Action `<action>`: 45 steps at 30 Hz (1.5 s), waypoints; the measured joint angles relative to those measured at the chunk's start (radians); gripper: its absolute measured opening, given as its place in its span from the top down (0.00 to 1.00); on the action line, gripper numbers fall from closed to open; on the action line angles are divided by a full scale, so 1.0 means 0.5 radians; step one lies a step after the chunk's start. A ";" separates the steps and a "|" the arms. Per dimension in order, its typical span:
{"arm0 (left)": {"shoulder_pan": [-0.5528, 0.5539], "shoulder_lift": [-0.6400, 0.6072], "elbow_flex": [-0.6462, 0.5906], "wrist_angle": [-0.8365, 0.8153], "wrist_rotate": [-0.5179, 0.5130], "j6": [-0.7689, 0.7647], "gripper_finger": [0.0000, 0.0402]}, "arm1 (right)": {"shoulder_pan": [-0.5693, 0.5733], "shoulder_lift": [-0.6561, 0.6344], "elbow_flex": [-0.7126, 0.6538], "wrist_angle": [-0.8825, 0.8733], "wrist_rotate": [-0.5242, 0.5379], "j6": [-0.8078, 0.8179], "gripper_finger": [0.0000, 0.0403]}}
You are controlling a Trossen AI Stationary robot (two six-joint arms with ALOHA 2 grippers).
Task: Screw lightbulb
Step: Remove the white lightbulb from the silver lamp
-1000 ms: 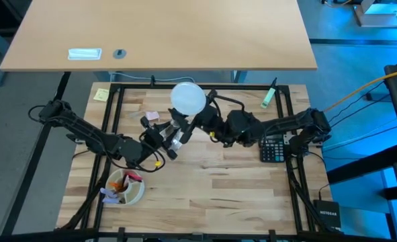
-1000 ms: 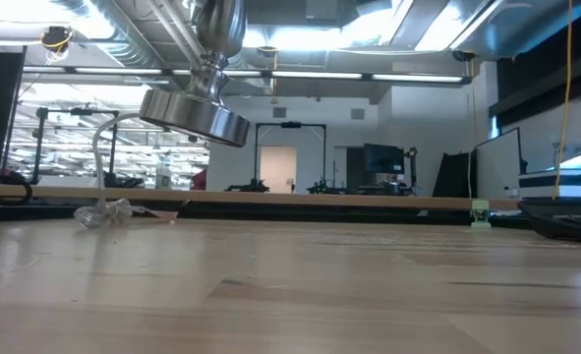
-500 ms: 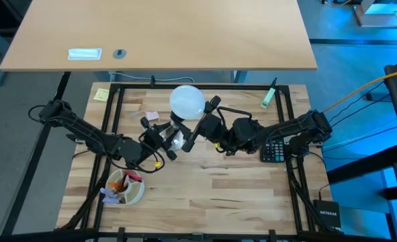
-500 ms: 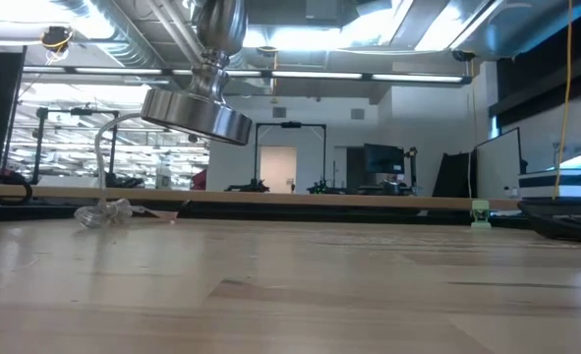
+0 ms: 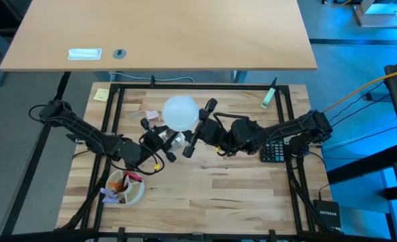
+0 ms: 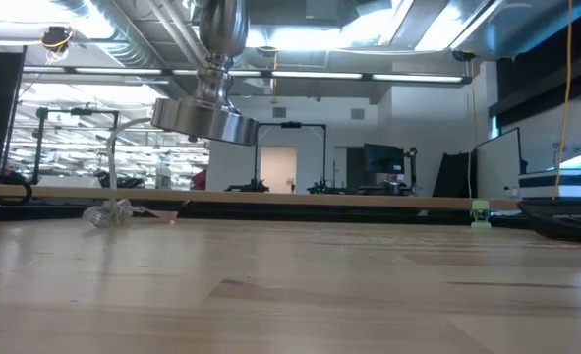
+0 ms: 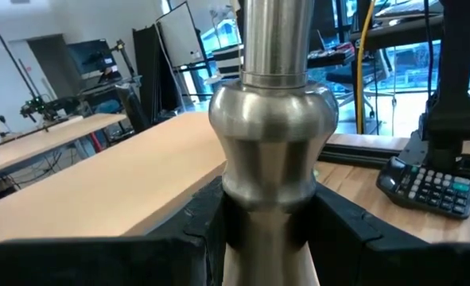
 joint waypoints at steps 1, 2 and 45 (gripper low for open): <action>-0.007 0.000 0.000 0.001 0.003 0.001 0.70 | -0.001 0.000 0.000 -0.012 -0.004 0.002 0.63; -0.015 0.000 0.000 0.000 0.018 0.013 0.70 | -0.001 -0.002 0.000 -0.024 -0.008 0.002 0.63; 0.077 -0.149 0.007 -0.286 1.851 -0.412 0.70 | -0.067 -0.268 0.184 -0.994 -1.909 0.606 0.63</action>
